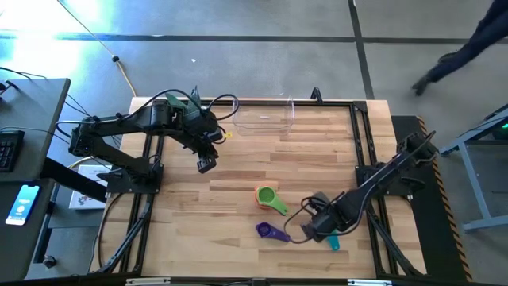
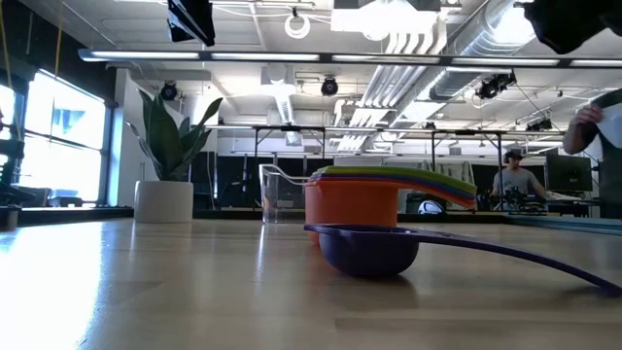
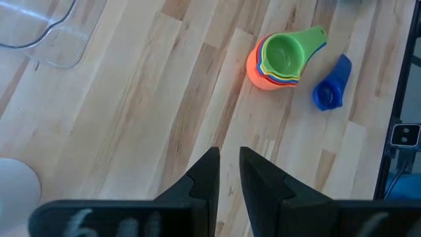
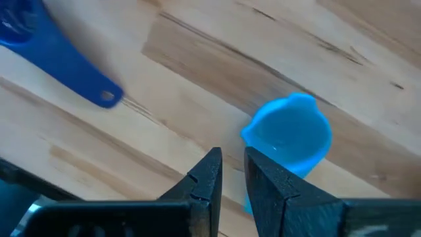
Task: Nest measuring cups in basket
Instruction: Stack the light blue measuring cup on top of the green measuring cup
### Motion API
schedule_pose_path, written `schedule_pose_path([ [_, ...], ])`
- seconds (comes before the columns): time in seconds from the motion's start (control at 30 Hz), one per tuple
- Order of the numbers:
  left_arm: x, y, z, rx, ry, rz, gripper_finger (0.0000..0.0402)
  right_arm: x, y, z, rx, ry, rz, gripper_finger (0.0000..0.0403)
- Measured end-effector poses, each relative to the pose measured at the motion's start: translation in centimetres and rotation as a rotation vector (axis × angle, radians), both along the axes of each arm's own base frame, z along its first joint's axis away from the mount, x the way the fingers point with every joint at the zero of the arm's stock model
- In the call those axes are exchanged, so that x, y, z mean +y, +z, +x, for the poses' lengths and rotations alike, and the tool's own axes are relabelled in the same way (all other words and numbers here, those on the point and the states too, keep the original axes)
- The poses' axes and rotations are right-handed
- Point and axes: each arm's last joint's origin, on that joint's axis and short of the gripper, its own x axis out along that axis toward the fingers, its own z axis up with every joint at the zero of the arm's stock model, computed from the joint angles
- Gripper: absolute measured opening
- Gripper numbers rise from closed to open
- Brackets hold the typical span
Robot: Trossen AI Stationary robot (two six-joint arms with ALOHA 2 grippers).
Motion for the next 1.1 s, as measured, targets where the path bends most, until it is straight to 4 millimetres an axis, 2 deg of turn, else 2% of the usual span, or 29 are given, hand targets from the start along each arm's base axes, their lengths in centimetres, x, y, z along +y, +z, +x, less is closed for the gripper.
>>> schedule_pose_path([
  [0.23,0.0,0.0,0.0,-0.002,0.0,0.0,0.0048,0.5,-0.6,-0.8,0.014,0.001,-0.014,0.0063],
  [0.47,0.0,0.0,0.1,-0.005,0.002,0.0,0.0048,1.3,-0.9,-1.2,0.019,0.094,-0.031,0.0094],
  [0.67,0.0,0.0,0.1,-0.006,0.003,0.0,0.0048,2.3,-2.3,-1.0,0.029,0.165,-0.046,0.0099],
  [1.1,0.0,0.0,0.1,-0.006,0.004,-0.001,0.0048,2.8,-4.8,-0.4,0.096,0.231,-0.106,0.0099],
])
